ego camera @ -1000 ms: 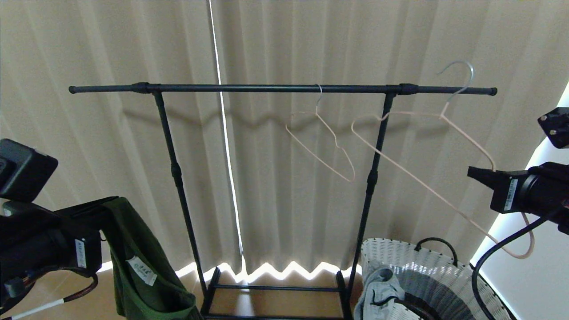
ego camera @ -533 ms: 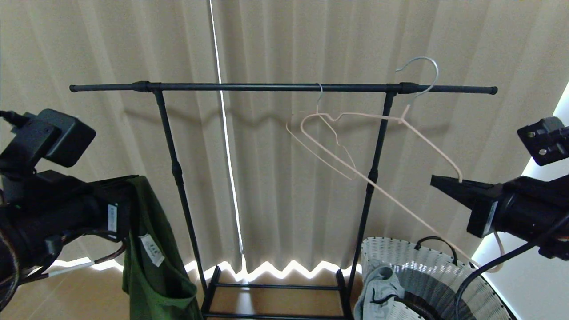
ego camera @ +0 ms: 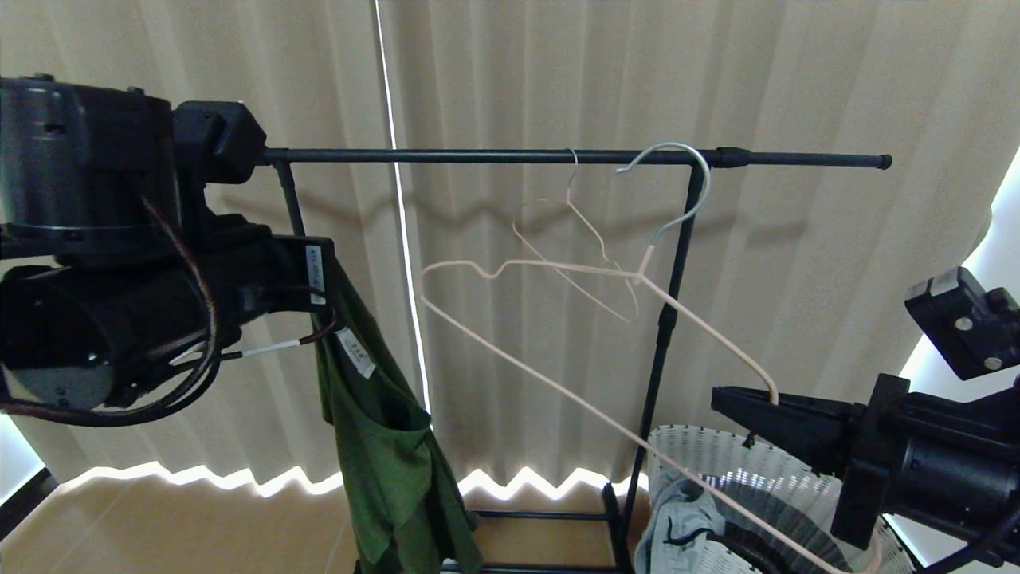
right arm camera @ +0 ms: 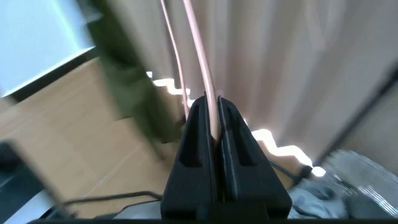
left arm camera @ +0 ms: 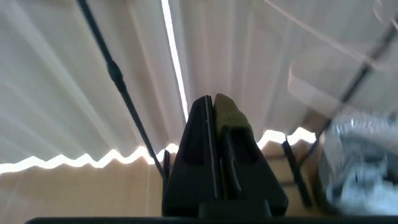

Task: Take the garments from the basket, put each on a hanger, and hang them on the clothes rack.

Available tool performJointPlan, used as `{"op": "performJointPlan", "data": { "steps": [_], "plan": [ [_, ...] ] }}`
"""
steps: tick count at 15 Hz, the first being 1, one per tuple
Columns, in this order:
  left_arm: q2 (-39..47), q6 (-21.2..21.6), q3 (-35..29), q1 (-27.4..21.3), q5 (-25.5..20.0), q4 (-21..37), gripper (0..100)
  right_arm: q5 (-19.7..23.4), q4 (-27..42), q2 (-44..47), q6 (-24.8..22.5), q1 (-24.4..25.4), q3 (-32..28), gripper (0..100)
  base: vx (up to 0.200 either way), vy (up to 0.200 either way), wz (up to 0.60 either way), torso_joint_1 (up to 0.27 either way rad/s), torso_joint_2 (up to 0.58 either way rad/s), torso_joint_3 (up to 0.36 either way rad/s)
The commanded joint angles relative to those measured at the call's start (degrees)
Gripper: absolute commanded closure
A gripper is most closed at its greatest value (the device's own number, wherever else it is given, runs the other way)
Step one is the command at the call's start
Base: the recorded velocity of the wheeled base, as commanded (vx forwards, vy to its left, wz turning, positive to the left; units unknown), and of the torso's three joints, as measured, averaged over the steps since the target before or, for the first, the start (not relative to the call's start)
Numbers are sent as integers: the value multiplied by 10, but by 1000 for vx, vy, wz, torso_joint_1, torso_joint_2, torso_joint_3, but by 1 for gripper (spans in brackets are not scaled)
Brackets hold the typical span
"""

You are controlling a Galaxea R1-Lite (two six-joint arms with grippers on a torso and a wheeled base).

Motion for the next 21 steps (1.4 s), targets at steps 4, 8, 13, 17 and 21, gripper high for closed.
{"op": "performJointPlan", "data": {
  "steps": [4,8,13,17,21],
  "plan": [
    [45,-13,-31,-17,12,0,100,2,-1,-4,1,48,-3,100,0,0,0,0,0,0],
    [47,-12,-33,-21,16,0,100,2,-1,-2,1,52,-3,100,0,0,0,0,0,0],
    [66,-11,-36,-16,68,0,100,30,-1,-16,1,60,7,100,0,0,0,0,0,0],
    [59,-10,-33,-24,68,5,100,33,-2,3,2,59,2,100,0,0,0,0,0,0],
    [45,-11,-31,-24,68,19,100,31,-2,56,4,46,-27,100,0,0,0,0,0,0]
  ]
}}
